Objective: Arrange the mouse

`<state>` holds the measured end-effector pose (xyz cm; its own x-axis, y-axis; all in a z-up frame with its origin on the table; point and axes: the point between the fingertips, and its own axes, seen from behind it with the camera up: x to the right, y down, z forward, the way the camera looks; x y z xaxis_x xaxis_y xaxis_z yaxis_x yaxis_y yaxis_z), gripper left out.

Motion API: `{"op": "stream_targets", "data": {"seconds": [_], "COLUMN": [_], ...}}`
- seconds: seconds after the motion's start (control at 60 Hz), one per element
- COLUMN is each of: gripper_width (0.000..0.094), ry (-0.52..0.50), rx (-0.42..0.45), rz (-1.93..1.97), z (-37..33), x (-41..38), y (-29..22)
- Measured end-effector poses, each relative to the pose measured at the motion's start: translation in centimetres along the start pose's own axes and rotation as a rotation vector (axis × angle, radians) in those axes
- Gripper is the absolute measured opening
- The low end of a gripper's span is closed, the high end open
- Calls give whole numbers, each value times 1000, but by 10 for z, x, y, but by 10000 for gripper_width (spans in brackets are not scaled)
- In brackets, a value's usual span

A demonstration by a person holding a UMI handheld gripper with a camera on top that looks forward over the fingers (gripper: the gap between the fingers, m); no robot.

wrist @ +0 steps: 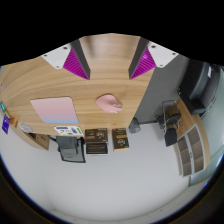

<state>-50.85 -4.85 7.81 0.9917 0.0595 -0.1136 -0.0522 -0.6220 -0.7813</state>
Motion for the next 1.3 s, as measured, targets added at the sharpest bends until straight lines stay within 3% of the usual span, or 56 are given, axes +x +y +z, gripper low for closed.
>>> {"op": "stream_targets", "data": {"seconds": [0.267,0.633,1.0,1.1,1.217,1.3], "gripper_width": [812,821,810,732,540,493], "ry": [-65,-114,-25,-26,-12,4], "rx": [16,-20,-14,-12,-3,4], "rz": [-106,-158,-73,-66,-88,-57], "z": [121,189,246,255,259,259], "x": [22,20,44,44,46,47], "y": [-49,-63,-95,-98,-97,-98]}}
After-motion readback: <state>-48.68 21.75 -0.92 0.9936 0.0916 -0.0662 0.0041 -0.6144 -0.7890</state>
